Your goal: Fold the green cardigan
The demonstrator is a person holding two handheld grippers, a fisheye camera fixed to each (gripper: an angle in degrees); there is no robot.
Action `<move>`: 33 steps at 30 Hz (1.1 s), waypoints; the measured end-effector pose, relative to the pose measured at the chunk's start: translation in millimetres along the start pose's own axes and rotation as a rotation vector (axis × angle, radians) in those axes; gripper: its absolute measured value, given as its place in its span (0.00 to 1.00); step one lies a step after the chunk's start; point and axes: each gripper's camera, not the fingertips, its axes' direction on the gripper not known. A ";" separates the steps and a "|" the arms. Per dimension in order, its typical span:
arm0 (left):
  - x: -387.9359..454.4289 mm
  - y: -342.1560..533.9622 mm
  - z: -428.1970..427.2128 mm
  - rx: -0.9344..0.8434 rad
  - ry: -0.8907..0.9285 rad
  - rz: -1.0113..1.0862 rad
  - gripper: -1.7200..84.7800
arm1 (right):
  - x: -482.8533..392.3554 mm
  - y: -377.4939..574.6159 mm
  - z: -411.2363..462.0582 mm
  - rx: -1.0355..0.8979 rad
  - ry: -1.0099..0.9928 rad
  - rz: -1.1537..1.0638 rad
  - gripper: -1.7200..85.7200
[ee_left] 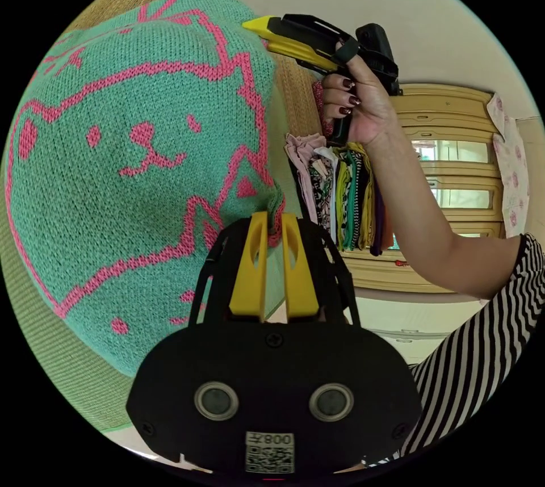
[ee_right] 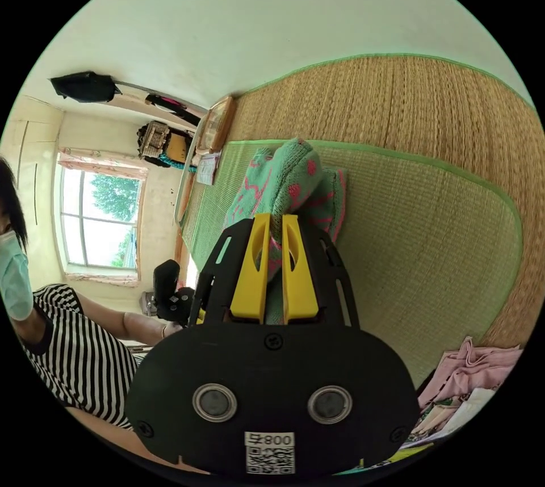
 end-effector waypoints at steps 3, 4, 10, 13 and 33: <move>0.0 -14.1 37.6 -0.068 -0.087 -0.024 0.08 | 47.0 16.5 1.5 -0.012 -0.072 0.066 0.05; 1.2 -17.6 46.9 -0.073 -0.104 -0.027 0.08 | 58.7 23.3 -1.0 -0.006 -0.090 0.076 0.05; 5.6 -32.3 73.5 -0.062 -0.040 -0.037 0.11 | 99.2 53.0 -29.7 0.087 -0.167 0.128 0.06; 13.5 -36.9 77.0 -0.050 -0.024 -0.017 0.12 | 101.9 70.8 -55.2 0.174 -0.209 0.117 0.05; -65.1 -90.4 -4.0 0.187 -0.319 -0.066 0.03 | 33.5 120.4 60.6 -0.111 0.193 -0.050 0.02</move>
